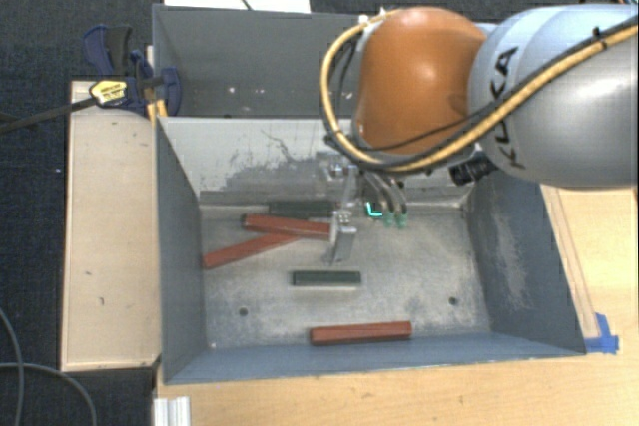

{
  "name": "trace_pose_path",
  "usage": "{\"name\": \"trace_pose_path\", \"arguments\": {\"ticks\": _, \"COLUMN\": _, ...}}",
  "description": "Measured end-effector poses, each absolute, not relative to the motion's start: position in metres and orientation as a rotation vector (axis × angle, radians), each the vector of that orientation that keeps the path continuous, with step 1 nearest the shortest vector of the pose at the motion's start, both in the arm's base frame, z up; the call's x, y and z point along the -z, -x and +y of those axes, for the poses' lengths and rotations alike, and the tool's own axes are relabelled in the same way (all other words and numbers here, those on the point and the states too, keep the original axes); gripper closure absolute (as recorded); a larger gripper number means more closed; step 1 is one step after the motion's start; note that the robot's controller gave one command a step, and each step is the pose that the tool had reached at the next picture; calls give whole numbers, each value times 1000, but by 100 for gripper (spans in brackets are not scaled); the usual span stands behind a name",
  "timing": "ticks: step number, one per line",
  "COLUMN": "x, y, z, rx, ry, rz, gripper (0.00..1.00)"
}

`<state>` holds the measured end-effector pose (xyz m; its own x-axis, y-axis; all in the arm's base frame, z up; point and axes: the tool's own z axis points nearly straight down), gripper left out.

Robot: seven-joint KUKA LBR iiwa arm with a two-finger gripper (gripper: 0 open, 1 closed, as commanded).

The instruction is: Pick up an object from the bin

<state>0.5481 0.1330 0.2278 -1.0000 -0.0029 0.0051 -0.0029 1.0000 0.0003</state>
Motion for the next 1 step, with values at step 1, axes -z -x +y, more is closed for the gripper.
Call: {"name": "trace_pose_path", "arguments": {"ticks": 1, "x": -70, "y": -545, "z": 103, "rx": 1, "ry": -450, "rz": -3110, "gripper": 0}}
